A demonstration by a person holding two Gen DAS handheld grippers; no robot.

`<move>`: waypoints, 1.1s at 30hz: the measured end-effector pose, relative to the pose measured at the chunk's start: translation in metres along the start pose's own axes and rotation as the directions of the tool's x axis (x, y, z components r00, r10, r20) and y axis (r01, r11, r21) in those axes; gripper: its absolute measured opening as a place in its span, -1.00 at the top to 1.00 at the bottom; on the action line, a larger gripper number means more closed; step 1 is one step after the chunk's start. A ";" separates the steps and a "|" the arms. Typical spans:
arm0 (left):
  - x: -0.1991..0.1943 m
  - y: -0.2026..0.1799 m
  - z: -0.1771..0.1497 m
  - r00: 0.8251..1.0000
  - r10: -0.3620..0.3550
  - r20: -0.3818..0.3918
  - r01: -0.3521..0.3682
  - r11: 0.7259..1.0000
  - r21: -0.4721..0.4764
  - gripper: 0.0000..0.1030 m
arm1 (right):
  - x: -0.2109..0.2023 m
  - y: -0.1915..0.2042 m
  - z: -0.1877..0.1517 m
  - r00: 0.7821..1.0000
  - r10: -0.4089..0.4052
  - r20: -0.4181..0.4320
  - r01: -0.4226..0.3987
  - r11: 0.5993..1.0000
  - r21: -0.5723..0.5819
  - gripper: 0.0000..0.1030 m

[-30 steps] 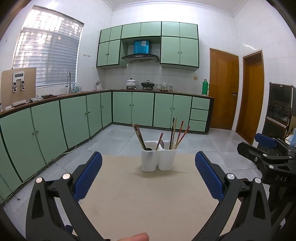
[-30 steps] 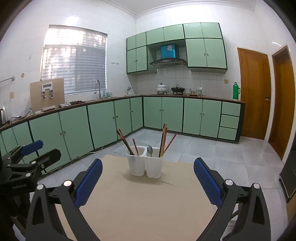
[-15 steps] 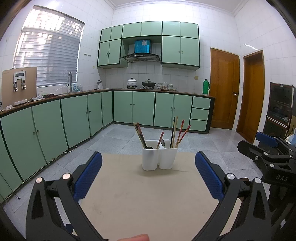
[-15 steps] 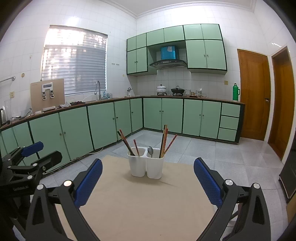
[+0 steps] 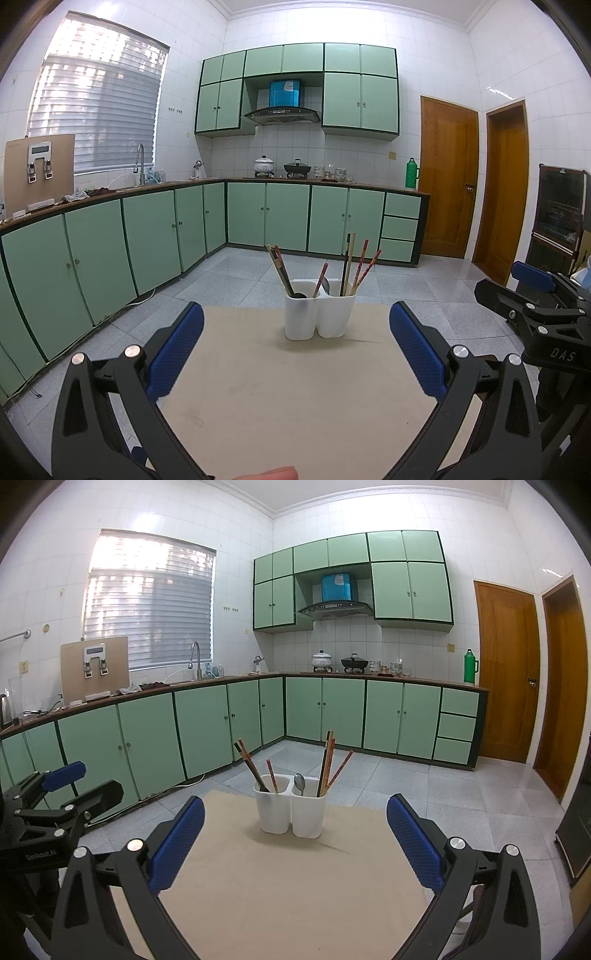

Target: Organize utensils

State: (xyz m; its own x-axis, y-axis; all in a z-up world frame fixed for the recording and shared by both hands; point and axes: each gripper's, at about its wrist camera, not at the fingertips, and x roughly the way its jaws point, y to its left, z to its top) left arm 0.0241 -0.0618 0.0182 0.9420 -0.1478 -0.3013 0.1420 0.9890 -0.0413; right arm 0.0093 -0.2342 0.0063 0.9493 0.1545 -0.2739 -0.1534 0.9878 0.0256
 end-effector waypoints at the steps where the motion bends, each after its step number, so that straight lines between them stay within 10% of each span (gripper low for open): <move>1: 0.000 0.000 0.000 1.000 0.001 0.000 -0.001 1.000 0.000 -0.89 | 0.000 0.000 0.000 1.000 -0.001 0.000 0.001 1.000 0.000 -0.88; 33: -0.005 0.003 0.001 1.000 0.004 0.005 -0.004 1.000 0.001 -0.89 | -0.001 0.001 0.002 1.000 -0.001 -0.001 0.001 1.000 0.005 -0.88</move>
State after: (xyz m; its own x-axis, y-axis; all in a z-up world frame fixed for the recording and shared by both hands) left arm 0.0205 -0.0580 0.0203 0.9441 -0.1438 -0.2968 0.1384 0.9896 -0.0390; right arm 0.0088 -0.2337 0.0083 0.9491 0.1534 -0.2750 -0.1511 0.9881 0.0296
